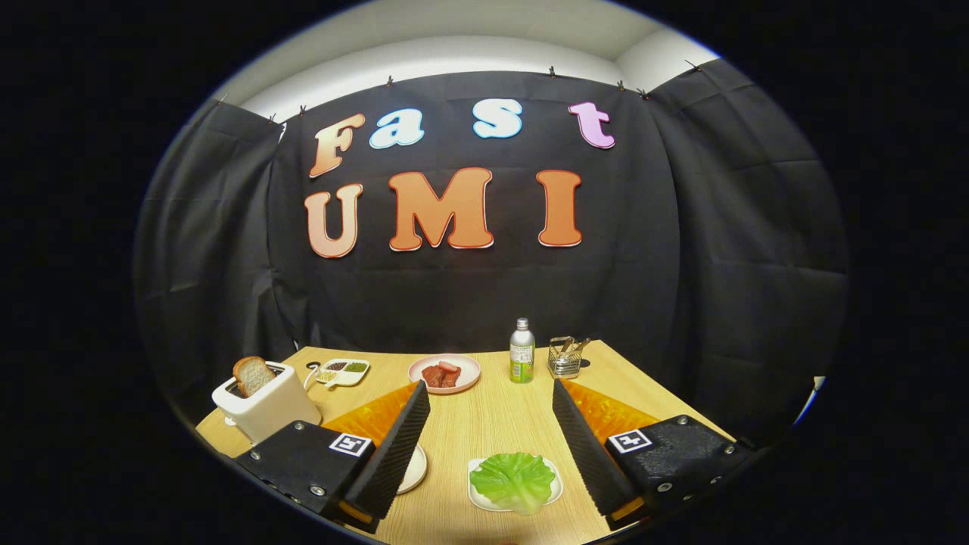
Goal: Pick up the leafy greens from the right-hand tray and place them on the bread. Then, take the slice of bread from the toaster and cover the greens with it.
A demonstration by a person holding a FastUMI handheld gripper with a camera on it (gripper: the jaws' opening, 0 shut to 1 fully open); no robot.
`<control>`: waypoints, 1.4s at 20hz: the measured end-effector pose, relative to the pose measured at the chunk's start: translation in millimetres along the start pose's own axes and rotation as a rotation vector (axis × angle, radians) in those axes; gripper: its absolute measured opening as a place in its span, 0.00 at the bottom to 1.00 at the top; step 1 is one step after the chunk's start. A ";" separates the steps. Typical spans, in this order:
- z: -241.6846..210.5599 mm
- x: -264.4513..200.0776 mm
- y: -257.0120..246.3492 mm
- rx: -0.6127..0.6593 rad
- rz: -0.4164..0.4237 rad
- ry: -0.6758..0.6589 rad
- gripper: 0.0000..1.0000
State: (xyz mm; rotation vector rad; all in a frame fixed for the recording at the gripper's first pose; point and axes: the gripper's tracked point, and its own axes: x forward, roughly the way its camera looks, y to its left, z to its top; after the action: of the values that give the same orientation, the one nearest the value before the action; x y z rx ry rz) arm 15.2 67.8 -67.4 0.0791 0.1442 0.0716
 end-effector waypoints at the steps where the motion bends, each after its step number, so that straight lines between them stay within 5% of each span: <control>1: -6.5 2.3 0.9 -0.006 0.006 0.005 0.98; 17: -182.0 67.0 -25.2 -0.046 0.039 0.322 0.98; 28: -246.8 78.7 -30.9 -0.069 0.053 0.503 0.96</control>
State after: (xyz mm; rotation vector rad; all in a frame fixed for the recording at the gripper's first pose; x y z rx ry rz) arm 58.8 61.4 -324.5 -0.0055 0.6416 0.1489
